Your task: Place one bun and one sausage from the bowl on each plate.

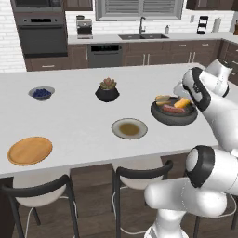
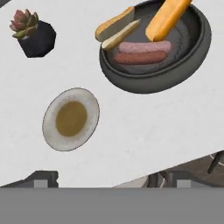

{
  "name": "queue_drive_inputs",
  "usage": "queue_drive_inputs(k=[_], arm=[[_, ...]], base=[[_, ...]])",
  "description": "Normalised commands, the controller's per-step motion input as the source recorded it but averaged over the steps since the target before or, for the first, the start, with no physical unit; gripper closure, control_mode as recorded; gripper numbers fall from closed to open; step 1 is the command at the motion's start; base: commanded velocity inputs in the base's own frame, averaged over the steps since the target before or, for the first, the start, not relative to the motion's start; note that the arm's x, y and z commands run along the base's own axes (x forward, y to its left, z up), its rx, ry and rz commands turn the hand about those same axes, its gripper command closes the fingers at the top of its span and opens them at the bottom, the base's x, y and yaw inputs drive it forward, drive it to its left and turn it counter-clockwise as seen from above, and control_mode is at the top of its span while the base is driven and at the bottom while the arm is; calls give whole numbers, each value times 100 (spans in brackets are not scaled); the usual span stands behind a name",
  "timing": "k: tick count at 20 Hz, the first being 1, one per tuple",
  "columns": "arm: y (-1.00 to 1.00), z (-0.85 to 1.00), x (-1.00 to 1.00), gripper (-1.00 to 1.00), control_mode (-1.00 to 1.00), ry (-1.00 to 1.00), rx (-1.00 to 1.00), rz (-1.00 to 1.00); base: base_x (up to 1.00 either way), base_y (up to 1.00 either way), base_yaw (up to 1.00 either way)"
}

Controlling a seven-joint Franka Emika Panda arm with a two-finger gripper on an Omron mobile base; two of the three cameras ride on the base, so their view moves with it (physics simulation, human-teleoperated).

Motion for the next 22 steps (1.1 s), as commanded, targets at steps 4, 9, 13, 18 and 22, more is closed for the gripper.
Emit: queue_drive_inputs(k=[4,9,13,18,22], arm=[[1,-53,35,-100,-100,-11,-64,14],[8,-93,6,-100,-100,-1,-78,9],[-5,-10,25,-100,-100,10,-6,0],[-54,2,79,-100,-100,15,3,0],[-9,0,33,-100,-100,8,1,0]], base=[[0,0,0],[0,0,0],[0,0,0],[0,0,0],[0,0,0]])
